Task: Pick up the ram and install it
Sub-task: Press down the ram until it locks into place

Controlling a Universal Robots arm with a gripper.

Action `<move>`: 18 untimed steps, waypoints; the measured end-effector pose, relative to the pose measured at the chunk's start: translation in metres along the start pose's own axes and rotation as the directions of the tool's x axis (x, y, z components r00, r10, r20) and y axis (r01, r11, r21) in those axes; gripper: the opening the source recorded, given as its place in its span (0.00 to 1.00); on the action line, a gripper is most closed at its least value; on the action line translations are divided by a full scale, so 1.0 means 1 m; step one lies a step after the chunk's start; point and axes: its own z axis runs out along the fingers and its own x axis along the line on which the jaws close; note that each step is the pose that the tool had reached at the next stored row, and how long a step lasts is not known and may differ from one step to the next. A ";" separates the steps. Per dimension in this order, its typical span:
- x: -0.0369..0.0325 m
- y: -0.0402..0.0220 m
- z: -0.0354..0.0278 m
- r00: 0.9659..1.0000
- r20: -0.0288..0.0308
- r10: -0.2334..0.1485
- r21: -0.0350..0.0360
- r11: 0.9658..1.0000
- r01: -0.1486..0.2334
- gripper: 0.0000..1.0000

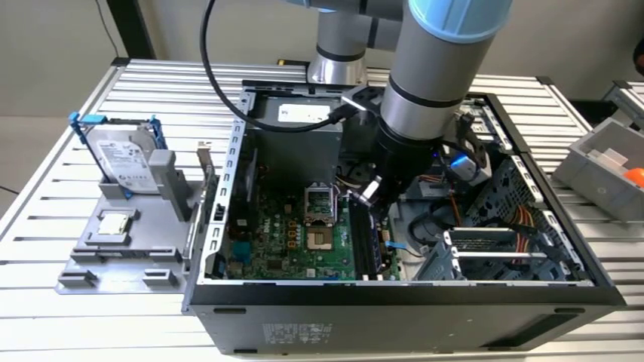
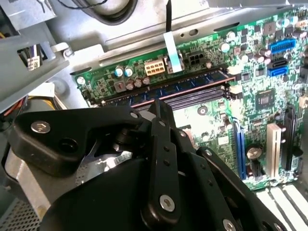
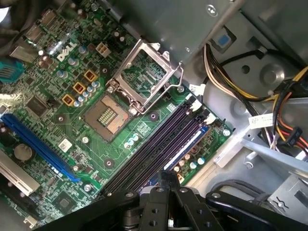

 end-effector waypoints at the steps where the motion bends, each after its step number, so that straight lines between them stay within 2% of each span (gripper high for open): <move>1: 0.0000 0.0001 -0.0001 1.000 0.000 -0.008 0.000 1.000 0.008 0.00; 8: -0.0004 0.0005 0.0000 0.998 0.000 -0.057 0.000 0.998 0.057 0.00; 18: -0.0006 0.0007 0.0000 0.993 -0.001 -0.116 0.000 0.993 0.116 0.00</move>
